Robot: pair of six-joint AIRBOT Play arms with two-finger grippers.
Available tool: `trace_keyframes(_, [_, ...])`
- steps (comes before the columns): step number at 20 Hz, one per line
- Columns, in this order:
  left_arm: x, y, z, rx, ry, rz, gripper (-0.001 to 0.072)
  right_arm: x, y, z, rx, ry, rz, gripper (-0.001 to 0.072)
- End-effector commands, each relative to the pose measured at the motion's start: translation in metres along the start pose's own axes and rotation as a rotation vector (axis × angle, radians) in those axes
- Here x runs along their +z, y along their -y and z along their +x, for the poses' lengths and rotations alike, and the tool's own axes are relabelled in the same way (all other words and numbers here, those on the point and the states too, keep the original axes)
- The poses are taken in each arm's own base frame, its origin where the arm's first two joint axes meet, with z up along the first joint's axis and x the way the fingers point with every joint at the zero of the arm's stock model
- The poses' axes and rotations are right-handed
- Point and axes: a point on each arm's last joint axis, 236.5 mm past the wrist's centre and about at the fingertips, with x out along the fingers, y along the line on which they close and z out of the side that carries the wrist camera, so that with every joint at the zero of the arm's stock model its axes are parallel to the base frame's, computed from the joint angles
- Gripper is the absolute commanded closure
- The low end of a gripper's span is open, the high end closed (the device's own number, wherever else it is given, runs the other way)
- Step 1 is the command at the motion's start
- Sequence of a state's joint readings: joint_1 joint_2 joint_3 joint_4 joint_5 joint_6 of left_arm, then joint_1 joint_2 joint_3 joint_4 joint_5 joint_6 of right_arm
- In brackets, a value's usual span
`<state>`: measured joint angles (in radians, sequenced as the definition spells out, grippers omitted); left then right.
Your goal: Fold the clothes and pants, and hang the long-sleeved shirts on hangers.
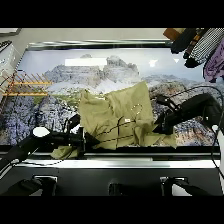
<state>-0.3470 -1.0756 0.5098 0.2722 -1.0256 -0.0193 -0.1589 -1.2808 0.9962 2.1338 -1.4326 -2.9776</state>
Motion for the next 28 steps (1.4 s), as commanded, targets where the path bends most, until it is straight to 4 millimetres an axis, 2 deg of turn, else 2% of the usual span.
trace_keyframes(1, [0.000,-0.001,0.000,0.003,-0.001,-0.012,0.0687,-0.003,-0.001,-0.027,-0.118,-0.051,-0.066,0.0188])
trace_keyframes(4, [0.000,-0.001,0.000,0.003,-0.001,-0.012,0.0687,-0.008,0.010,-0.038,-0.203,-0.088,-0.091,0.0187])
trace_keyframes(6, [0.000,-0.001,0.000,0.002,-0.001,-0.012,0.0688,-0.010,0.017,-0.029,-0.191,-0.084,-0.074,0.0187])
trace_keyframes(8, [0.000,-0.001,0.000,0.003,-0.001,-0.012,0.0687,-0.015,0.014,-0.018,-0.131,-0.091,-0.052,0.0188])
trace_keyframes(15, [0.000,-0.001,0.000,0.003,-0.001,-0.012,0.0687,-0.010,0.029,0.007,-0.088,-0.029,0.009,0.0188])
trace_keyframes(23, [0.000,-0.001,0.000,0.003,-0.001,-0.011,0.0687,-0.023,0.015,0.031,0.061,-0.048,0.059,0.0194])
trace_keyframes(24, [0.000,-0.001,0.000,0.003,-0.001,-0.011,0.0687,-0.024,0.015,0.033,0.067,-0.049,0.062,0.0260])
trace_keyframes(27, [0.000,-0.001,0.000,0.003,-0.001,-0.011,0.0687,-0.025,0.015,0.035,0.077,-0.050,0.067,0.0392])
trace_keyframes(28, [0.000,-0.001,0.000,0.003,-0.001,-0.011,0.0687,-0.025,0.012,0.034,0.087,-0.051,0.067,0.0493])
